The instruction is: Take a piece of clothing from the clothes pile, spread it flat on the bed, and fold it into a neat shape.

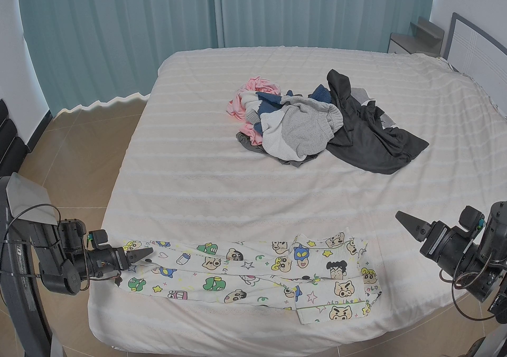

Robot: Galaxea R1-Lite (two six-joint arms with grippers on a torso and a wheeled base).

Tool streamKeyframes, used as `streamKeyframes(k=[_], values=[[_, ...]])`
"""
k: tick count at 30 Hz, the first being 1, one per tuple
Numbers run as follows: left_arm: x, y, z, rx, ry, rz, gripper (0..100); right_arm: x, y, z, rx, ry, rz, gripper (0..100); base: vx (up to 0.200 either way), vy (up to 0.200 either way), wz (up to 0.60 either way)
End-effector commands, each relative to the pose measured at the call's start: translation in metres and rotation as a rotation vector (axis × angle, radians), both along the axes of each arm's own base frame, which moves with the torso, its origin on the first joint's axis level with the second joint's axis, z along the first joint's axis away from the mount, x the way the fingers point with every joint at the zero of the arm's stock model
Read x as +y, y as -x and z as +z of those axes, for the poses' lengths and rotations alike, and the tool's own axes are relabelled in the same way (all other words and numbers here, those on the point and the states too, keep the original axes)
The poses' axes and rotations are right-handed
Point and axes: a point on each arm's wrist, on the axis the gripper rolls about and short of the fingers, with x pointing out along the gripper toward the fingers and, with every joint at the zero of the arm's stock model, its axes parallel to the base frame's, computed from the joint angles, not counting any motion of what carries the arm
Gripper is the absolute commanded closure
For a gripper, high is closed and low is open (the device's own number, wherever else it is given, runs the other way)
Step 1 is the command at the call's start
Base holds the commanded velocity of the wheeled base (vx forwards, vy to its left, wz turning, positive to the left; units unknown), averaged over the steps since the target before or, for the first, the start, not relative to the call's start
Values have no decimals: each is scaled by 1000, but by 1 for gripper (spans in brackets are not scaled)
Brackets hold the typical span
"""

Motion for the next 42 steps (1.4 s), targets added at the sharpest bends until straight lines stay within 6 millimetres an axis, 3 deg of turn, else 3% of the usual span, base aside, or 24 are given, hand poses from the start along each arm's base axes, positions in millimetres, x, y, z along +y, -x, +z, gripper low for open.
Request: streamKeyframes(k=[1, 6, 10, 18, 42], values=[[5, -5, 12, -9, -71, -34, 0, -4, 9, 3, -21, -13, 7, 0, 0, 0, 0], [14, -12, 37, 28, -98, -42, 0, -4, 9, 2, -16, -14, 8, 0, 0, 0, 0], [21, -17, 40, 54, -151, -70, 0, -4, 10, 1, -12, -12, 11, 0, 0, 0, 0], [27, -22, 34, 168, -272, -88, 0, -4, 10, -1, -3, -11, 11, 0, 0, 0, 0], [11, -21, 8, 233, -257, -159, 0, -5, 12, -3, 8, -7, 12, 0, 0, 0, 0]])
